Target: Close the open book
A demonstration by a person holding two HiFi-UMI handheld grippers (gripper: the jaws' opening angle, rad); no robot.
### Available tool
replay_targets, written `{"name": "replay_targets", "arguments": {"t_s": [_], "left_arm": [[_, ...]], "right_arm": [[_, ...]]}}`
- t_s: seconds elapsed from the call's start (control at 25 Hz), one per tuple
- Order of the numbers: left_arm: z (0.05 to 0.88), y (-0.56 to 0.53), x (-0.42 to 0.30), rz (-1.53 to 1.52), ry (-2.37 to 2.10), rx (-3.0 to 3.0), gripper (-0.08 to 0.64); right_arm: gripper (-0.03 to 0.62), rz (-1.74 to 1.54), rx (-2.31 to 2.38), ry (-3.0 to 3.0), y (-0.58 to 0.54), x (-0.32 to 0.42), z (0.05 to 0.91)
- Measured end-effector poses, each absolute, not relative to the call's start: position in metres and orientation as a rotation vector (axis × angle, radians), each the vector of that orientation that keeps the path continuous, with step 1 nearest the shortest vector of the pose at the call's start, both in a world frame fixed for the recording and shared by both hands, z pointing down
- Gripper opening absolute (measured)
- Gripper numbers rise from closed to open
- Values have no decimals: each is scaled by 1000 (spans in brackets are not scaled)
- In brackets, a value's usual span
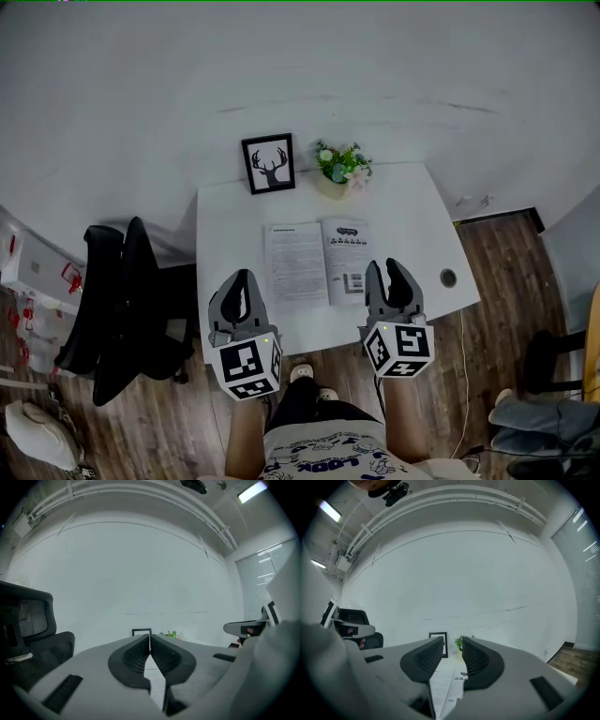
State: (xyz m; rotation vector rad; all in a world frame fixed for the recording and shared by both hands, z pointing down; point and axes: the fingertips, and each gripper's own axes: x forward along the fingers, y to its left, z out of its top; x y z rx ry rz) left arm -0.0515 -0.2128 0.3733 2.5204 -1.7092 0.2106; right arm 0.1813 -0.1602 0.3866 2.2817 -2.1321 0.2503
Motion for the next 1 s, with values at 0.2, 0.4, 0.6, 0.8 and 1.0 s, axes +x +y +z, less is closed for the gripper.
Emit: {"name": "replay_targets", "arguments": {"t_s": [0.2,0.4,0.6,0.8,1.0], "left_arm": [[382,-227,-49,228,-1665,2536,28],[394,-235,-47,251,-1630,2541,28],[401,-241,-45,267,-1616,2535,28],[404,-241,-38,281,-1618,2534,28],[414,-239,-28,310,-1614,2511,28]], "right_arm": [[120,264,2298,-2097,-169,180,395],[120,281,2309,-2070,-172,180,405],[120,287,2296,-2052,-175,182,412],[120,307,2297,-2057,-175,190,417],[120,361,2277,-2062,-175,200,427]]}}
